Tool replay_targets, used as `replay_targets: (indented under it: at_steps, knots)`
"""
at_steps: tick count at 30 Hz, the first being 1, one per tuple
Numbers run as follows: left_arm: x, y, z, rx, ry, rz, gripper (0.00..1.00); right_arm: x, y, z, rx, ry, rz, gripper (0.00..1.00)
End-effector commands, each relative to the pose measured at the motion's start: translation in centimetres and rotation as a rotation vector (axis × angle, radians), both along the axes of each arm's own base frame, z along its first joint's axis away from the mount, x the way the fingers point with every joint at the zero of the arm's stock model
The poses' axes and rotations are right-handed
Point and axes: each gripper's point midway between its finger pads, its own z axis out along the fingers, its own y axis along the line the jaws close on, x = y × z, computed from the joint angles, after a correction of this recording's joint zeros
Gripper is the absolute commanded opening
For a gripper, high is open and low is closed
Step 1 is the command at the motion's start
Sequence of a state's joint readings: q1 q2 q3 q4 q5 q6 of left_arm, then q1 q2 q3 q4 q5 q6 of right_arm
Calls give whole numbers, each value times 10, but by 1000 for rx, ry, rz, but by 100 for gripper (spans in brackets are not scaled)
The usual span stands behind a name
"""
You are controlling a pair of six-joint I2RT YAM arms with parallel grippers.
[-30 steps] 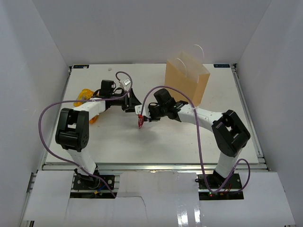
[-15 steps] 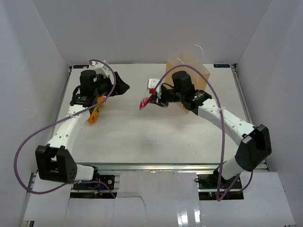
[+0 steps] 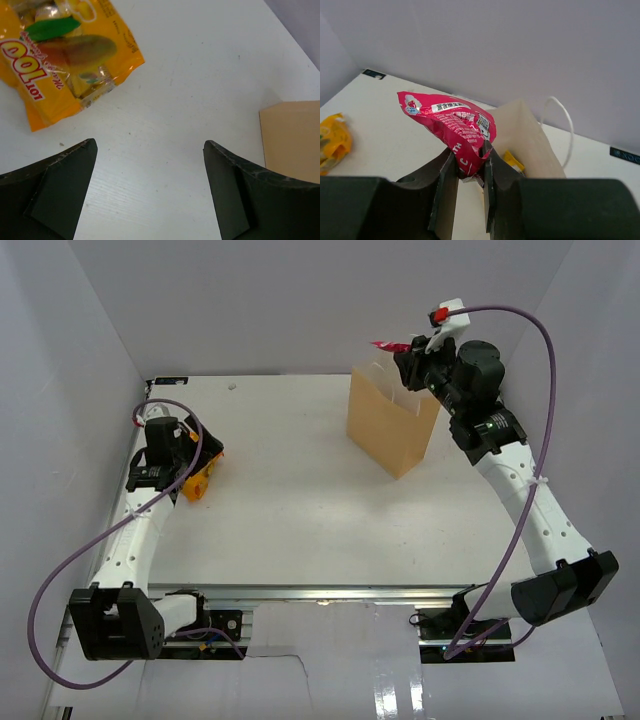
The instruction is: Place the snacks into the paper bag
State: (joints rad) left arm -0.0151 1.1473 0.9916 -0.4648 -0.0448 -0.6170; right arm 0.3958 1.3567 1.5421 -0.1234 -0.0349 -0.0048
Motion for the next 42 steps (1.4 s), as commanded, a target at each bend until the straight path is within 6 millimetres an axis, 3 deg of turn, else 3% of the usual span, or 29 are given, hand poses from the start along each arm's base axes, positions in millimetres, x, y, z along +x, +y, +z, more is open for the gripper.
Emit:
replay_targets:
  at_steps: [1, 5, 10, 15, 17, 21, 23, 25, 28, 32, 39, 42]
  knots:
    - [-10, 10, -12, -144, 70, 112, 98, 20, -39, -5, 128, 44, -219, 8]
    - [-17, 24, -26, -216, 136, 218, 98, 31, -48, -27, 155, 102, -230, 8]
    - [-36, 42, -62, -288, 273, 359, 98, 40, -50, -67, 141, 193, -223, 11]
    - [-41, 38, -79, -400, 337, 392, 98, 39, -43, -91, 109, 233, -176, 20]
    - [-39, 38, -84, -431, 352, 407, 98, 38, -37, -95, 93, 237, -140, 34]
    - [-30, 44, -88, -417, 367, 411, 98, 31, -30, -91, 73, 223, -64, 84]
    - [-26, 45, -93, -417, 383, 416, 98, 20, -23, -82, 36, 184, 13, 96]
    - [-22, 43, -95, -469, 372, 432, 98, 7, -17, -79, -13, 147, 103, 95]
    - [-15, 37, -97, -571, 321, 457, 98, -34, 2, -70, -113, 44, 364, 93]
    - [1, 41, -94, -657, 228, 505, 98, -56, 4, -81, -154, 28, 450, 93]
    - [6, 49, -108, -802, 193, 656, 96, -74, -4, -109, -145, 79, 472, 93]
    - [9, 56, -110, -840, 132, 716, 88, -79, -6, -116, -137, 95, 475, 94]
